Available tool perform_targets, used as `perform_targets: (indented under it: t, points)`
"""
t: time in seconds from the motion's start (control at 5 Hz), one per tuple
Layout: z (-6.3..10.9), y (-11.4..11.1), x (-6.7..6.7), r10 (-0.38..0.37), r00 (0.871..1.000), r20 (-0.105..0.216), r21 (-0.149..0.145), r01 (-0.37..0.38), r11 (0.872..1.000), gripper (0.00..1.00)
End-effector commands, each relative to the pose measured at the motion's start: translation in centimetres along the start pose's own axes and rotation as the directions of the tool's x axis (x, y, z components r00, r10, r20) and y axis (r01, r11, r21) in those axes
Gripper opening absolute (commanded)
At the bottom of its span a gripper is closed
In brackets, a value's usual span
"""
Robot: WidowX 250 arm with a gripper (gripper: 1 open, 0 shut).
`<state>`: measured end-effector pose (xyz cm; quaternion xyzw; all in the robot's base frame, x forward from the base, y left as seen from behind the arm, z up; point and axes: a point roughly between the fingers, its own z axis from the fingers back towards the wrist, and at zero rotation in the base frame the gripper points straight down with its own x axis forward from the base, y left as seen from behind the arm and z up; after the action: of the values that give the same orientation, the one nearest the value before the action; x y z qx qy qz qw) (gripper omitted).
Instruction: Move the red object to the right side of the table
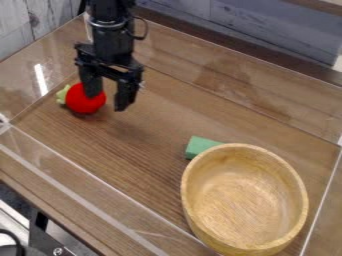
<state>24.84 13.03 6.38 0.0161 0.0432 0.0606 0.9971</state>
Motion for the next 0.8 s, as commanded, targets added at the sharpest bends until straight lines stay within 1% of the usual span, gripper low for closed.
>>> perform_targets:
  t: [0.0,0.2,0.4,0.6]
  points:
    - [1.3,2.4,0.7,0.021,0.998,0.055,0.023,-0.022,0.999,1.0]
    - [0.8,3.2,1.5,0.038,0.998,0.047,0.027,-0.039,0.999,1.0]
    - [-0.3,3.4,2.3,0.023,0.999,0.039,0.034,-0.024,0.999,1.0]
    - [-1.0,3.7,3.1,0.011,0.999,0.032,0.033,-0.012,0.999,1.0]
